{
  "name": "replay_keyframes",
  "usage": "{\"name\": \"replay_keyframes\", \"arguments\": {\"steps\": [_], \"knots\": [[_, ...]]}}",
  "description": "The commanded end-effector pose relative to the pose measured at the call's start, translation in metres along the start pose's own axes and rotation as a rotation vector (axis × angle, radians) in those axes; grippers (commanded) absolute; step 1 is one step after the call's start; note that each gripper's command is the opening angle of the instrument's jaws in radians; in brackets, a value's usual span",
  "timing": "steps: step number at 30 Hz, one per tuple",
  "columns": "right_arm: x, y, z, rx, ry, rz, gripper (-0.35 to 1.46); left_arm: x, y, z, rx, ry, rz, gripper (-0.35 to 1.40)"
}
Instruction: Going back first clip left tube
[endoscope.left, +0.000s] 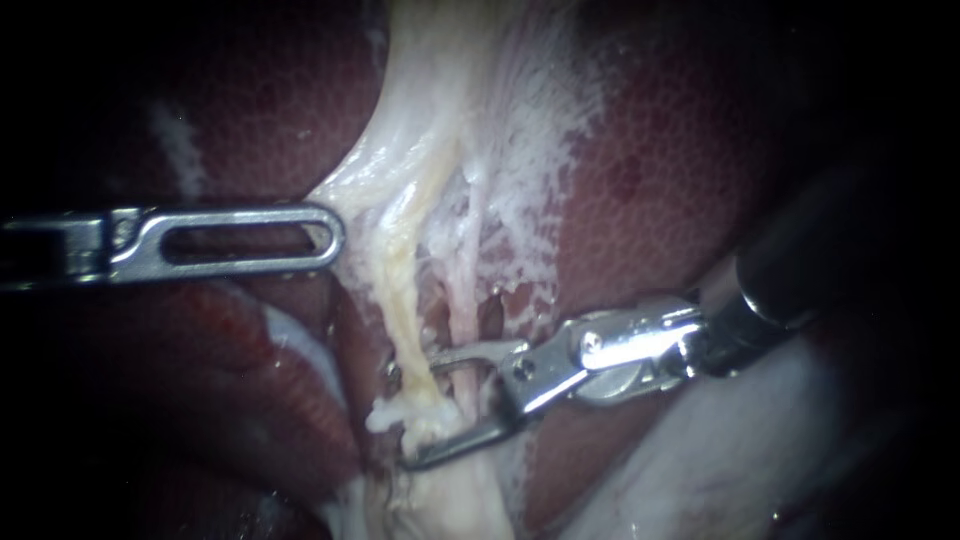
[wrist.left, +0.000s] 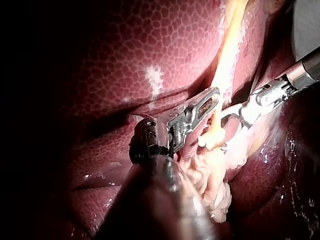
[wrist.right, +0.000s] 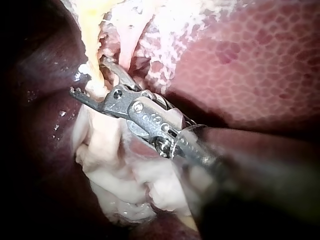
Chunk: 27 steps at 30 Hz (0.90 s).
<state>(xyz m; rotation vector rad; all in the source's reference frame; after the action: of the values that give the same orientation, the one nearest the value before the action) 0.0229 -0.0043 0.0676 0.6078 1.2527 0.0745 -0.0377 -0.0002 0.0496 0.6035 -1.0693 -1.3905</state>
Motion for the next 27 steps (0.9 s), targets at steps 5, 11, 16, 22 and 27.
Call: {"name": "replay_keyframes", "arguments": {"steps": [5,11,16,22,27], "knots": [[0.0002,-0.0008,-0.0026,-0.013,0.0,0.0,0.6,0.0,0.0,-0.0001,0.0,0.001,0.0,-0.35],[0.0008,-0.0009,-0.0062,-0.036,0.003,0.009,0.6,-0.0001,0.0001,-0.0001,0.001,0.001,0.0,-0.35],[0.0015,-0.0014,-0.0095,-0.069,0.021,0.008,0.6,-0.0001,0.0001,-0.0001,0.001,0.001,0.0,-0.35],[0.0042,-0.0015,-0.0135,-0.1,0.056,-0.006,0.6,-0.0001,0.0001,-0.0001,0.001,0.001,0.0,-0.35],[0.006,-0.002,-0.0161,-0.112,0.054,-0.008,0.6,-0.0001,0.0001,-0.0001,0.001,0.001,0.0,-0.35]]}}
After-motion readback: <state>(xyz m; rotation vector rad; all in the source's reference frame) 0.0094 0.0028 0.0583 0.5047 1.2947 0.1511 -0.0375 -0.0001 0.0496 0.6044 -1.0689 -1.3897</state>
